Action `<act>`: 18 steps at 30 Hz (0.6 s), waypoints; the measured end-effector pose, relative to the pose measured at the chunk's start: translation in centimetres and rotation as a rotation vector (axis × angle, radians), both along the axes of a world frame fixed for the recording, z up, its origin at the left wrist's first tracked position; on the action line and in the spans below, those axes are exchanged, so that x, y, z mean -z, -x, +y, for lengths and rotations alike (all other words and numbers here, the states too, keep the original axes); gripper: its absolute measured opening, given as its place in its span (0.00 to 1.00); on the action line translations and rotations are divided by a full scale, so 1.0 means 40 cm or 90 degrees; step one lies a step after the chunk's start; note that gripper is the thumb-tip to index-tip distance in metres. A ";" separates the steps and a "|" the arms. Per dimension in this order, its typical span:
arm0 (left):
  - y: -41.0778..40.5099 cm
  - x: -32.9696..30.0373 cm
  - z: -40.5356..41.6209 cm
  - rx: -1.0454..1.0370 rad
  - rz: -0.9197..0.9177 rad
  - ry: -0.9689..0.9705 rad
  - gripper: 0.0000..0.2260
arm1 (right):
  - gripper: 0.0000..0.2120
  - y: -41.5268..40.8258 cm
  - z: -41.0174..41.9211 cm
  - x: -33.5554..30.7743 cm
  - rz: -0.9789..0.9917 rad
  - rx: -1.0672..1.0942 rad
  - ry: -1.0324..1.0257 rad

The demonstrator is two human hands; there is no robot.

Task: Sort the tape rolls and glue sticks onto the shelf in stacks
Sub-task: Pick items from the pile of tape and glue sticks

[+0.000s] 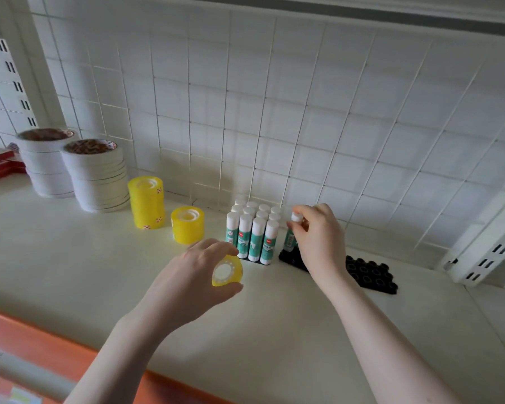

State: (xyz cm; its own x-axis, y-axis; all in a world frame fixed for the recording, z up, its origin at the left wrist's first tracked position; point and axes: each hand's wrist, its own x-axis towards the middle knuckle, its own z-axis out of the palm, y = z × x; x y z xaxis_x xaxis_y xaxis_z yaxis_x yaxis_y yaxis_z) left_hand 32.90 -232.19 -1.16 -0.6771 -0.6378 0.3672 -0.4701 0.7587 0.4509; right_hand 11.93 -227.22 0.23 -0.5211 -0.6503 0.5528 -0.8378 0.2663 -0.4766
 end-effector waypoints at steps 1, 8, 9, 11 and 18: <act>-0.002 0.002 -0.003 0.000 0.000 0.000 0.22 | 0.04 -0.003 -0.002 -0.001 0.010 0.004 -0.002; -0.007 0.015 -0.017 0.000 -0.002 -0.010 0.22 | 0.05 0.004 -0.014 -0.001 0.084 0.014 -0.020; -0.007 0.017 -0.018 -0.001 -0.002 -0.012 0.22 | 0.05 0.006 -0.014 0.002 0.090 0.013 -0.017; -0.006 0.021 -0.020 0.001 -0.004 -0.017 0.23 | 0.04 0.006 -0.015 0.007 0.100 0.012 -0.006; -0.004 0.026 -0.025 0.004 -0.015 -0.024 0.22 | 0.04 0.005 -0.011 0.011 0.098 0.007 0.004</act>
